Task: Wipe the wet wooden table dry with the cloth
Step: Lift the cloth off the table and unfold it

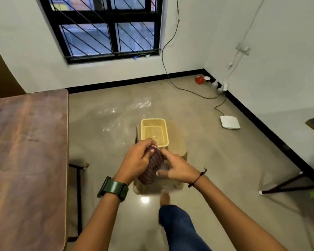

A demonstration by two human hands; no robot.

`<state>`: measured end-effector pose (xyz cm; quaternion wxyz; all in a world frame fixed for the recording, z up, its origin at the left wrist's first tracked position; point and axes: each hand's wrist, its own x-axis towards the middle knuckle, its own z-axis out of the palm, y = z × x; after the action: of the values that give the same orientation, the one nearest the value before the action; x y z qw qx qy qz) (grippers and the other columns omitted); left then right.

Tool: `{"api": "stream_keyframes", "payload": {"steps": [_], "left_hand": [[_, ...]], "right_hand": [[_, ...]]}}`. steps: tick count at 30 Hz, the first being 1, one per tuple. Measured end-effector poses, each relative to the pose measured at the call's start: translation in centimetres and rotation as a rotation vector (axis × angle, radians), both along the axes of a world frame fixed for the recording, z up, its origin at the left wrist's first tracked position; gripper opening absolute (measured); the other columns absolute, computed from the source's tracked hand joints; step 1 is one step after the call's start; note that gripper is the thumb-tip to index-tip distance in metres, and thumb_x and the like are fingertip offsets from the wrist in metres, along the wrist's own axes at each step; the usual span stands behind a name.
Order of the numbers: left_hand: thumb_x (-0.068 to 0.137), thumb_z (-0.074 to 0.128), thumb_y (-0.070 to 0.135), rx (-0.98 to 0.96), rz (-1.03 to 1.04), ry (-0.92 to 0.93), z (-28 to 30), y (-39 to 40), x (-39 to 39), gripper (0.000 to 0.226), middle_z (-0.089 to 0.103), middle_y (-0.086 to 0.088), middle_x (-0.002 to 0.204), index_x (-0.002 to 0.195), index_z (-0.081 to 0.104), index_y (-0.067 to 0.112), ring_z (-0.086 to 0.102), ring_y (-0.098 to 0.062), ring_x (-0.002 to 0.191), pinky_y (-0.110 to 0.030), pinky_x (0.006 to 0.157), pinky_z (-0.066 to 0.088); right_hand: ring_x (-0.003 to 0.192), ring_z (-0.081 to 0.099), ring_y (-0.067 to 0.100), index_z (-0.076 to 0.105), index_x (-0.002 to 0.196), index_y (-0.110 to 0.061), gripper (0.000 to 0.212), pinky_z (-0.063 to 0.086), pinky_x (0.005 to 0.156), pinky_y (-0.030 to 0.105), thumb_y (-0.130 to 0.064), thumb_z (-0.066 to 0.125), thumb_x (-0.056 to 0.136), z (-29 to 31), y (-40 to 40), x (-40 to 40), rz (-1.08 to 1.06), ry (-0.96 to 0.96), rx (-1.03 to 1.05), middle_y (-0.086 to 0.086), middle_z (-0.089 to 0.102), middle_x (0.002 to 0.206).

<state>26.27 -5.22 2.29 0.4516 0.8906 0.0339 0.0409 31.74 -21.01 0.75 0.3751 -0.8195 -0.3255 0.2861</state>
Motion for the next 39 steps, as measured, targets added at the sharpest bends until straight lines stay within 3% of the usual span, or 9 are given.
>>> {"api": "stream_keyframes", "payload": {"steps": [3, 10, 16, 21, 26, 30, 34, 37, 39], "left_hand": [[0.091, 0.05, 0.009, 0.116, -0.029, 0.017, -0.8, 2.3, 5.4, 0.019, 0.056, 0.012, 0.093, 0.1, 0.058, 0.023, 0.052, -0.007, 0.086, -0.009, 0.071, 0.034], [0.096, 0.043, 0.032, 0.131, 0.039, 0.146, -2.6, 7.8, 18.9, 0.014, 0.064, 0.003, 0.093, 0.104, 0.054, 0.027, 0.057, -0.013, 0.079, -0.018, 0.061, 0.039], [0.089, 0.053, 0.046, -0.749, 0.508, 0.719, -10.1, 9.4, 26.2, 0.048, 0.055, -0.007, 0.112, 0.125, 0.041, 0.017, 0.055, -0.02, 0.092, -0.038, 0.078, 0.048], [0.083, 0.057, 0.054, -1.095, 0.534, 1.128, -16.0, 7.6, 25.4, 0.052, 0.06, -0.016, 0.105, 0.115, 0.051, 0.014, 0.061, -0.031, 0.094, -0.051, 0.083, 0.052], [0.09, 0.055, 0.021, -1.499, 0.607, 1.021, -16.9, 5.4, 26.9, 0.024, 0.069, -0.017, 0.083, 0.107, 0.055, 0.003, 0.064, -0.028, 0.08, -0.04, 0.063, 0.056], [0.088, 0.051, -0.003, -1.392, 0.702, 0.73, -17.8, 6.4, 29.5, 0.044, 0.06, -0.017, 0.114, 0.125, 0.042, 0.019, 0.062, -0.028, 0.093, -0.038, 0.071, 0.055], [0.088, 0.05, -0.005, -0.988, 0.59, 1.005, -19.1, 7.3, 28.9, 0.046, 0.058, -0.014, 0.106, 0.131, 0.036, 0.005, 0.058, -0.02, 0.078, -0.027, 0.063, 0.049], [0.085, 0.049, -0.01, -0.78, 0.621, 1.033, -20.3, 6.6, 27.8, 0.049, 0.057, -0.018, 0.114, 0.132, 0.036, -0.003, 0.059, -0.029, 0.099, -0.029, 0.075, 0.047], [0.085, 0.046, -0.012, -0.786, 0.621, 1.016, -20.3, 6.0, 27.2, 0.039, 0.059, -0.014, 0.091, 0.123, 0.046, -0.005, 0.058, -0.023, 0.075, -0.027, 0.062, 0.043]], "right_hand": [[0.107, 0.053, 0.02, 0.05, 0.116, -0.017, 0.04, 0.048, 0.092, 0.037, -0.01, 0.068, 0.081, -2.1, 1.2, 6.0, 0.012, 0.09, -0.007, 0.003, 0.055, 0.112], [0.121, 0.05, 0.02, 0.039, 0.134, -0.015, 0.06, 0.045, 0.101, 0.034, -0.001, 0.064, 0.082, -5.9, 2.7, 15.4, -0.102, 0.524, 0.123, 0.0, 0.053, 0.126], [0.107, 0.061, 0.023, 0.049, 0.12, -0.021, 0.047, 0.053, 0.089, 0.035, 0.009, 0.052, 0.085, -9.1, 5.0, 19.5, -0.56, 0.929, 0.309, 0.007, 0.062, 0.117], [0.098, 0.065, 0.028, 0.05, 0.117, -0.018, 0.04, 0.059, 0.074, 0.04, 0.009, 0.052, 0.087, -11.6, 7.4, 23.4, -0.778, 1.073, 0.362, 0.013, 0.064, 0.112], [0.082, 0.066, 0.024, 0.053, 0.114, -0.009, 0.03, 0.057, 0.057, 0.03, 0.007, 0.051, 0.088, -13.8, 8.5, 27.0, -0.867, 1.081, 0.289, 0.011, 0.068, 0.097], [0.077, 0.07, 0.016, 0.055, 0.107, -0.015, 0.029, 0.055, 0.056, 0.026, 0.006, 0.052, 0.088, -16.2, 8.7, 28.6, -0.896, 1.047, 0.288, 0.008, 0.069, 0.099], [0.084, 0.064, 0.019, 0.044, 0.118, -0.012, 0.031, 0.056, 0.058, 0.028, -0.006, 0.056, 0.09, -18.6, 9.6, 28.2, -0.847, 0.994, -0.052, 0.009, 0.061, 0.106], [0.094, 0.056, 0.026, 0.041, 0.125, -0.005, 0.045, 0.049, 0.068, 0.032, -0.008, 0.061, 0.084, -20.2, 10.3, 27.3, -0.722, 0.768, -0.422, 0.017, 0.057, 0.117], [0.102, 0.056, 0.03, 0.05, 0.122, -0.006, 0.038, 0.049, 0.082, 0.035, -0.011, 0.058, 0.085, -20.5, 10.7, 26.7, -0.662, 0.654, -0.483, 0.016, 0.058, 0.12]]}}
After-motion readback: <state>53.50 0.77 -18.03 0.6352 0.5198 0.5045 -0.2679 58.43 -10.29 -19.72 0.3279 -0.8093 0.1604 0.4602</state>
